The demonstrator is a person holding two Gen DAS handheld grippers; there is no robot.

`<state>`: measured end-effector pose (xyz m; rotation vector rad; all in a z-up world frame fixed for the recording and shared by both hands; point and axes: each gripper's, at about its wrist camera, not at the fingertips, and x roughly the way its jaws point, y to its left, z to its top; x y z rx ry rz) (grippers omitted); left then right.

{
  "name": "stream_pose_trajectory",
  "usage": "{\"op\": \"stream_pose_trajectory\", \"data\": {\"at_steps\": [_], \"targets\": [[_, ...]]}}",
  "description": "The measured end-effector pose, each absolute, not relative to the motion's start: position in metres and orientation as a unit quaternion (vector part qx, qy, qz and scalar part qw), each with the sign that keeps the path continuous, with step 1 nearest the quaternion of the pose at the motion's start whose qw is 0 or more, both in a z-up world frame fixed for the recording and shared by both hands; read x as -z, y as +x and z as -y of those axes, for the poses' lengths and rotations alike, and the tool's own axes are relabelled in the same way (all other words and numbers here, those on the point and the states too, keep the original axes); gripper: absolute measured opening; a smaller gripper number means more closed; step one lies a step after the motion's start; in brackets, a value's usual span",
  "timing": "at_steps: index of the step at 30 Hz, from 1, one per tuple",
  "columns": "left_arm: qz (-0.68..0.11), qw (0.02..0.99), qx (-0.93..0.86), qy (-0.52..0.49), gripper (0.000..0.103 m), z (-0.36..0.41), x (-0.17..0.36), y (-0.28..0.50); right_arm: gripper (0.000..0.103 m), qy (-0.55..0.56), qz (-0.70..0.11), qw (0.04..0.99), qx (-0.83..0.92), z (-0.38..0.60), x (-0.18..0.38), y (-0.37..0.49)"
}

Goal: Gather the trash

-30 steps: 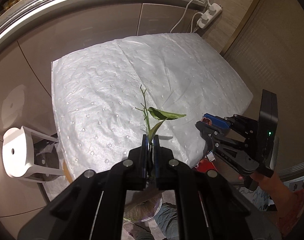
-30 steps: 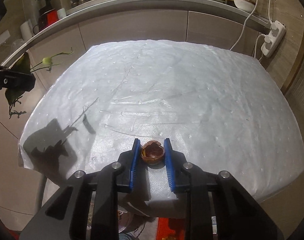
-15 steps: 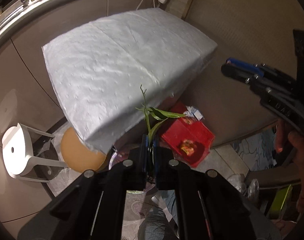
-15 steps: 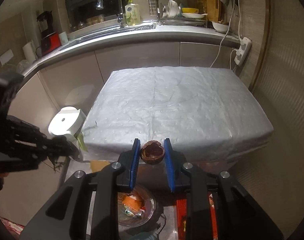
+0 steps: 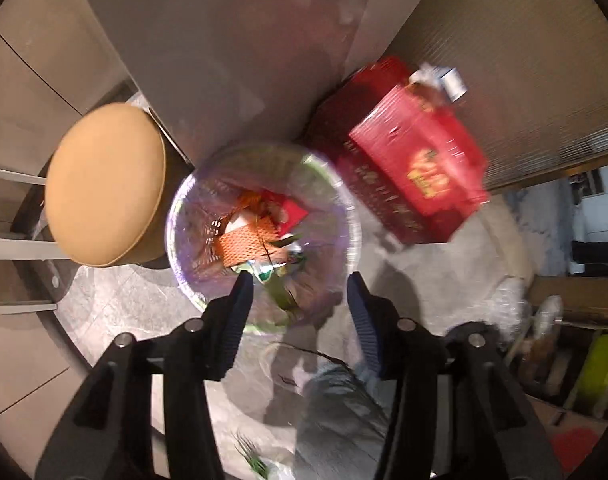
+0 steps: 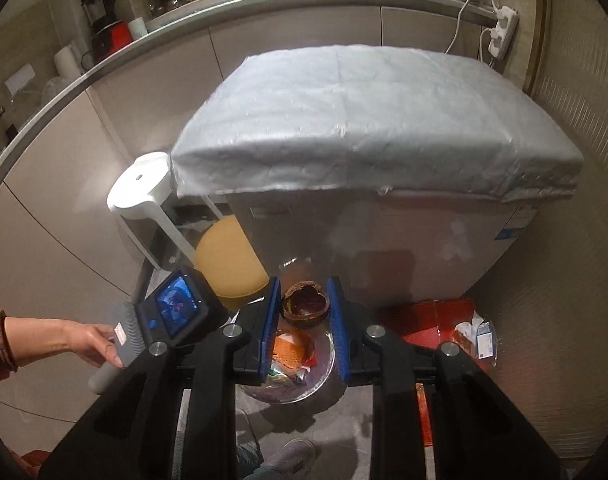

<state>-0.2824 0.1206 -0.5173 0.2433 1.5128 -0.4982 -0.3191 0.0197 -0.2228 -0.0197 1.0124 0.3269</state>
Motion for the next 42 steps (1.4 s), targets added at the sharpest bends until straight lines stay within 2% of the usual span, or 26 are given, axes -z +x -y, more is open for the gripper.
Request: {"op": "stream_pose_trajectory", "data": {"at_steps": [3,6,9,11,14,18,21,22,24,26,27,29,32,35,38,42], "targets": [[-0.679,0.697,0.209,0.099,0.048,-0.125,0.549,-0.286,0.025,-0.005,-0.493,0.854,-0.166,-0.021,0.263,-0.326],[-0.671,0.711,0.197,0.081,0.048,-0.133,0.538,-0.291,0.025,-0.002,-0.507,0.843,-0.180,-0.028,0.289,-0.329],[-0.653,0.729,0.191,0.076,0.051,-0.141,0.500,-0.296,0.025,-0.002,-0.519,0.833,-0.194,-0.037,0.302,-0.327],[-0.632,0.749,0.183,0.079,0.065,-0.148,0.461,-0.300,0.025,-0.008,-0.530,0.823,-0.203,-0.046,0.314,-0.321],[-0.604,0.777,0.162,0.070,0.078,-0.159,0.408,-0.303,0.025,-0.017,-0.550,0.806,-0.216,-0.064,0.347,-0.311],[-0.580,0.802,0.132,0.059,0.082,-0.167,0.371,-0.300,0.025,-0.032,-0.578,0.784,-0.227,-0.091,0.411,-0.301],[-0.578,0.807,0.114,0.045,0.083,-0.172,0.372,-0.297,0.025,-0.037,-0.598,0.768,-0.227,-0.109,0.461,-0.295],[-0.578,0.808,0.111,0.043,0.083,-0.173,0.375,-0.295,0.028,-0.036,-0.604,0.763,-0.229,-0.115,0.474,-0.294],[-0.577,0.809,0.104,0.041,0.083,-0.174,0.382,-0.293,0.065,-0.046,-0.612,0.758,-0.223,-0.124,0.500,-0.293],[-0.577,0.809,0.103,0.037,0.083,-0.175,0.387,-0.289,0.080,-0.063,-0.613,0.759,-0.210,-0.131,0.516,-0.295],[-0.576,0.810,0.103,0.034,0.083,-0.178,0.386,-0.288,0.085,-0.069,-0.618,0.755,-0.207,-0.134,0.523,-0.295],[-0.574,0.812,0.103,0.028,0.083,-0.179,0.383,-0.286,0.085,-0.070,-0.630,0.746,-0.202,-0.133,0.529,-0.295],[-0.567,0.817,0.103,0.024,0.083,-0.176,0.370,-0.283,0.085,-0.057,-0.636,0.745,-0.193,-0.124,0.517,-0.291],[-0.559,0.822,0.107,0.027,0.083,-0.171,0.344,-0.285,0.085,-0.036,-0.629,0.756,-0.177,-0.108,0.476,-0.288],[-0.552,0.826,0.105,0.034,0.083,-0.164,0.300,-0.286,0.085,0.001,-0.614,0.772,-0.162,-0.086,0.400,-0.286],[-0.528,0.842,0.108,0.029,0.083,-0.153,0.204,-0.293,0.089,0.011,-0.568,0.813,-0.132,-0.061,0.259,-0.291]]}}
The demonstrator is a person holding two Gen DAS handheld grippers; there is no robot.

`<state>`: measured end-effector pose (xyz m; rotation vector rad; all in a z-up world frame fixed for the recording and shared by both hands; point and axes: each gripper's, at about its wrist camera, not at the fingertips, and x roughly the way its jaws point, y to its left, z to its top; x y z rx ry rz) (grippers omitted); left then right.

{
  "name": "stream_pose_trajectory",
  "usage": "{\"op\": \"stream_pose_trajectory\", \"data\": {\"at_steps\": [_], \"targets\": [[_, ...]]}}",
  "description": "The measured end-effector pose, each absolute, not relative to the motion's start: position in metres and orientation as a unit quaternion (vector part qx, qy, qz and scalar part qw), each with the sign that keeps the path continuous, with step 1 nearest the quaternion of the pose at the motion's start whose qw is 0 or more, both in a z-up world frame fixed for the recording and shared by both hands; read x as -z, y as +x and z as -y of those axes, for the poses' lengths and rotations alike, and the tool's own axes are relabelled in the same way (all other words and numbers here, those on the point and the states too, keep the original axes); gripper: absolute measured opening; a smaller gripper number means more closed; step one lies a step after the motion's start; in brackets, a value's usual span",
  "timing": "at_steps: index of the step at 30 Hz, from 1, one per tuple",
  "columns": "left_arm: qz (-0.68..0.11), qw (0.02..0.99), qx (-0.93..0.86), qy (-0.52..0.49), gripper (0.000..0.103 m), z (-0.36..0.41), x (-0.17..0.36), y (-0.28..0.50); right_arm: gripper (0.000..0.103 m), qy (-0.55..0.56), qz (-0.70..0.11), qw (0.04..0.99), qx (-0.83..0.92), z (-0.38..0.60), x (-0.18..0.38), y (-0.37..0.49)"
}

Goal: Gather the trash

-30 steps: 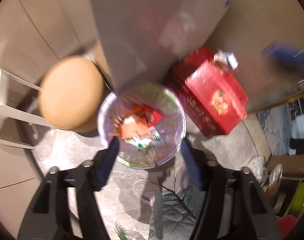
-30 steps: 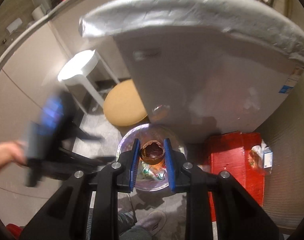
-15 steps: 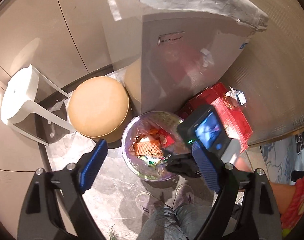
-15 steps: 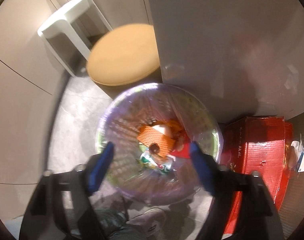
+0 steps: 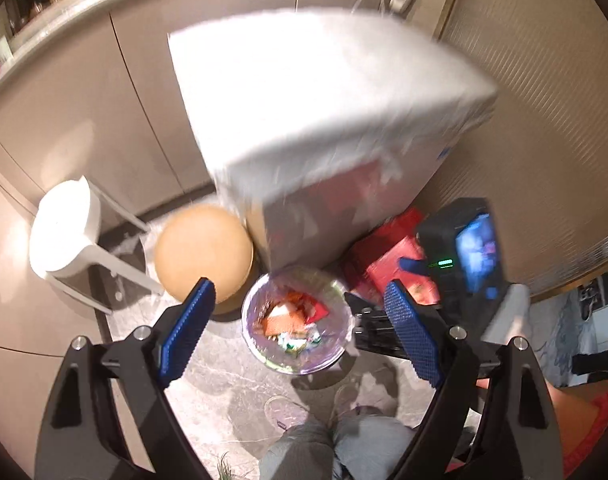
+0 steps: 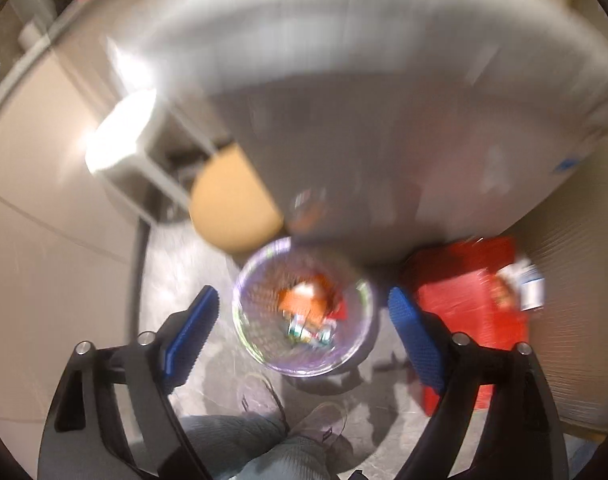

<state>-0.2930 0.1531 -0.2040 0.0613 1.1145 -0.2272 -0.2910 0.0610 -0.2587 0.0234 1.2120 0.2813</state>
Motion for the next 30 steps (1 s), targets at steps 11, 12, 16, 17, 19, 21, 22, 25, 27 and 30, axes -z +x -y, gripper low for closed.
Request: {"op": "stream_pose_trajectory", "data": {"at_steps": [11,12,16,17,19,21,22,25,27,30], "targets": [[-0.427,0.899,0.092,-0.025,0.095,-0.136,-0.046,-0.285,0.101,0.021,-0.421,0.904,-0.073,-0.010,-0.074,-0.294],[-0.414,0.905,0.090,-0.017,0.095,-0.132,-0.060,-0.282,0.101,0.023,-0.410,0.909,-0.069,-0.006,-0.093,-0.292],[-0.375,0.923,0.088,0.000,0.095,-0.121,-0.101,-0.263,0.101,0.025,-0.380,0.924,-0.041,0.008,-0.138,-0.279],[-0.368,0.926,0.090,0.004,0.095,-0.118,-0.109,-0.257,0.101,0.024,-0.374,0.927,-0.031,0.011,-0.145,-0.275],[-0.358,0.929,0.095,0.009,0.095,-0.114,-0.121,-0.246,0.101,0.024,-0.368,0.929,-0.020,0.014,-0.155,-0.267],[-0.350,0.931,0.101,0.014,0.095,-0.112,-0.131,-0.233,0.101,0.023,-0.367,0.930,-0.009,0.015,-0.159,-0.257],[-0.349,0.931,0.103,0.015,0.095,-0.109,-0.133,-0.226,0.101,0.020,-0.369,0.929,-0.005,0.016,-0.161,-0.252],[-0.351,0.930,0.109,0.023,0.095,-0.101,-0.135,-0.209,0.101,0.016,-0.373,0.927,0.001,0.018,-0.155,-0.237],[-0.358,0.927,0.106,0.028,0.095,-0.095,-0.126,-0.196,0.101,0.010,-0.384,0.923,0.003,0.021,-0.145,-0.225],[-0.370,0.923,0.099,0.037,0.095,-0.087,-0.109,-0.175,0.101,0.008,-0.395,0.919,-0.004,0.030,-0.129,-0.202]]}}
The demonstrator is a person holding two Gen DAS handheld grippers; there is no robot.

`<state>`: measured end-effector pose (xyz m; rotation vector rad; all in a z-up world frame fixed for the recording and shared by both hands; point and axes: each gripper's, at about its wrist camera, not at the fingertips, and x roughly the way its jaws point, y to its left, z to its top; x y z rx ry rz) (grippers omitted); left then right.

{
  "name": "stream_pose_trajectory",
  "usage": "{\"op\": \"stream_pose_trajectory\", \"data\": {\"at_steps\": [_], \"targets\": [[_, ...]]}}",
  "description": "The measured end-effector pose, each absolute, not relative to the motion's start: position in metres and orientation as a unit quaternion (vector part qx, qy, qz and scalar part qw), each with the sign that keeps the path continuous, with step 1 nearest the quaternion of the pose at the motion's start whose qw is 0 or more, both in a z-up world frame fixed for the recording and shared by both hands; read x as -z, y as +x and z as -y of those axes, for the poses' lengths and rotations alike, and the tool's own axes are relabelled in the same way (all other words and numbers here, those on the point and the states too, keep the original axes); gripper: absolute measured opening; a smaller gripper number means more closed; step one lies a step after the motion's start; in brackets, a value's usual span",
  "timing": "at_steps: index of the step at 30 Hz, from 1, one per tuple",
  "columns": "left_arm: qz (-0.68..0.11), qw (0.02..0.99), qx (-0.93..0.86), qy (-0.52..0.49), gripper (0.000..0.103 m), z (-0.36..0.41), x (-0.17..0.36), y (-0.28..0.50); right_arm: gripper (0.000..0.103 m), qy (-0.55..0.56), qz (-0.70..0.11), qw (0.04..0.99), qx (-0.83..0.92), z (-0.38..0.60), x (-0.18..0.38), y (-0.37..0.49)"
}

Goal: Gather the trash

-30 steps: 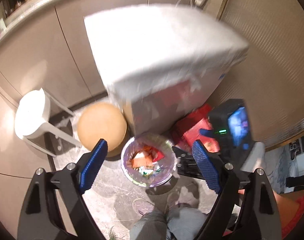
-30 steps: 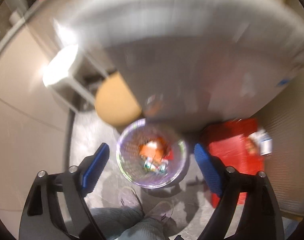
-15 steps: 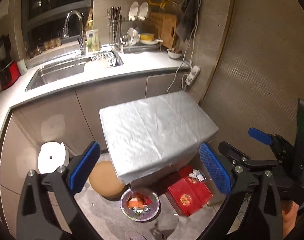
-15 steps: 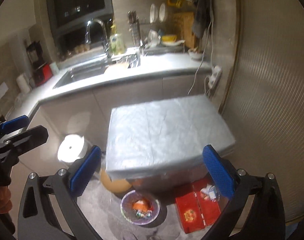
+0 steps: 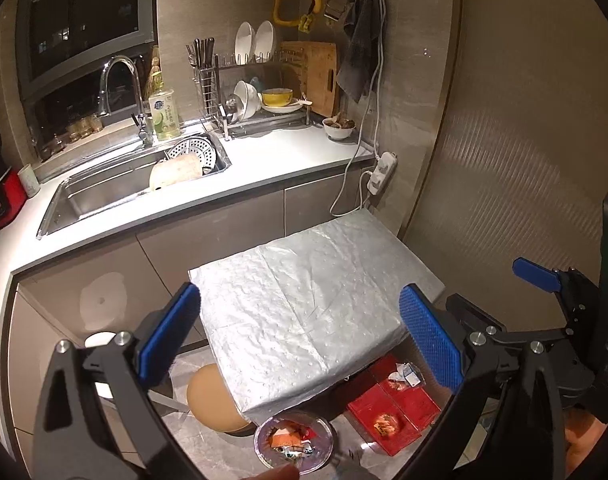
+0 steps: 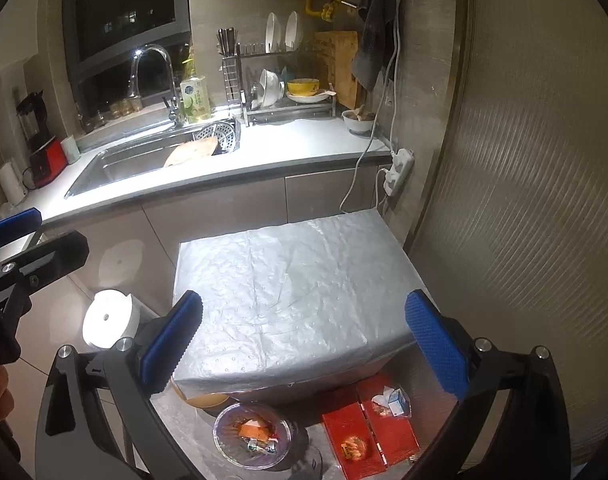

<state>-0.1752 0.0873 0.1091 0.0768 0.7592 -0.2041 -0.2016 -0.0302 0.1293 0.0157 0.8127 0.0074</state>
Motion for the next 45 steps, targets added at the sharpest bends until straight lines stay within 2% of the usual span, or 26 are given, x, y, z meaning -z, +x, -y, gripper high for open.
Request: {"op": "stream_pose_trajectory", "data": {"at_steps": [15,45], "targets": [[-0.395,0.917,0.042,0.030,0.095,-0.047,-0.049,-0.095,0.101,-0.039,-0.416,0.905,-0.078,0.068,-0.070,-0.115],[-0.378,0.923,0.059,0.043,0.095,-0.029,-0.057,-0.074,0.101,-0.039,-0.415,0.905,-0.085,0.077,-0.070,-0.097]]}}
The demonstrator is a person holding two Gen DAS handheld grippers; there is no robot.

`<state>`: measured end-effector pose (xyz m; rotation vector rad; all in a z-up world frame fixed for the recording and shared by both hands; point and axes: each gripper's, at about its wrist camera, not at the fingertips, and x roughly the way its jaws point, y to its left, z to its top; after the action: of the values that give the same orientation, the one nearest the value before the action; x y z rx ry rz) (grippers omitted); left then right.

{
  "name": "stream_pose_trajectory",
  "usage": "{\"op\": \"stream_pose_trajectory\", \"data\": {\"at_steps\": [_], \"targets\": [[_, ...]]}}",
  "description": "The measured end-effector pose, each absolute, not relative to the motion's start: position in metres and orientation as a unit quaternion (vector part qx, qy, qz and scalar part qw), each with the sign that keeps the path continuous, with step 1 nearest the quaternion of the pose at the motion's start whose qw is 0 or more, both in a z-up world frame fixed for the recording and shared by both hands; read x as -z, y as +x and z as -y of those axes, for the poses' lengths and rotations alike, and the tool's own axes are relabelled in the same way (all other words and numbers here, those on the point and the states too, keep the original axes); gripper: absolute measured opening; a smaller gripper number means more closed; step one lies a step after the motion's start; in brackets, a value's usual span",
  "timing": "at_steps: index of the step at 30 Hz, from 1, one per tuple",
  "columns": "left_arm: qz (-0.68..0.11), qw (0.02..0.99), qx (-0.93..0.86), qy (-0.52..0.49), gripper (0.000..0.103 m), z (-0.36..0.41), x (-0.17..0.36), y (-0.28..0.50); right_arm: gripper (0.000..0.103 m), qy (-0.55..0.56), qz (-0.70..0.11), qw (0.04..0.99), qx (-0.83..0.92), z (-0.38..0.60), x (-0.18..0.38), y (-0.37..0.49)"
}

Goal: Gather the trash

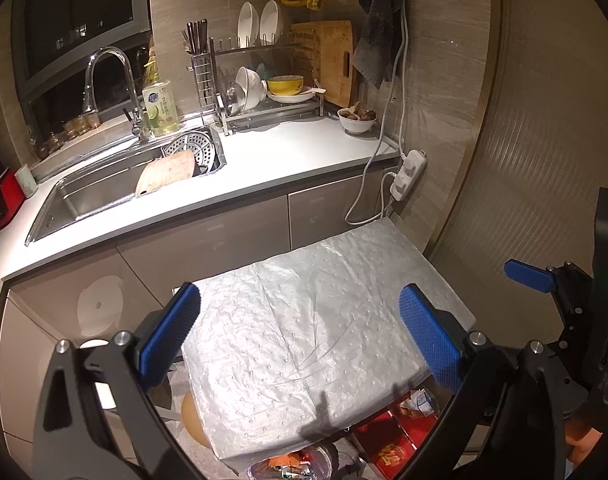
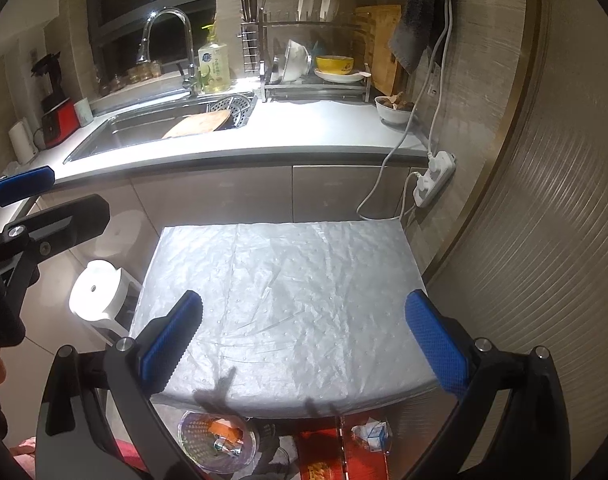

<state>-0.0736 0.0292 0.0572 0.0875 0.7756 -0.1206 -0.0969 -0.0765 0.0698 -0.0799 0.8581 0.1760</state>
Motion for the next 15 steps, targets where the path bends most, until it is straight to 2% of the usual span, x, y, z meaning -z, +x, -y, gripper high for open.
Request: {"op": "stream_pose_trajectory", "data": {"at_steps": [15], "targets": [[-0.351,0.931,0.079,0.070,0.095,-0.016,-0.067,-0.082,0.101,-0.044,-0.413,0.906,-0.083,0.076,-0.070,-0.098]]}}
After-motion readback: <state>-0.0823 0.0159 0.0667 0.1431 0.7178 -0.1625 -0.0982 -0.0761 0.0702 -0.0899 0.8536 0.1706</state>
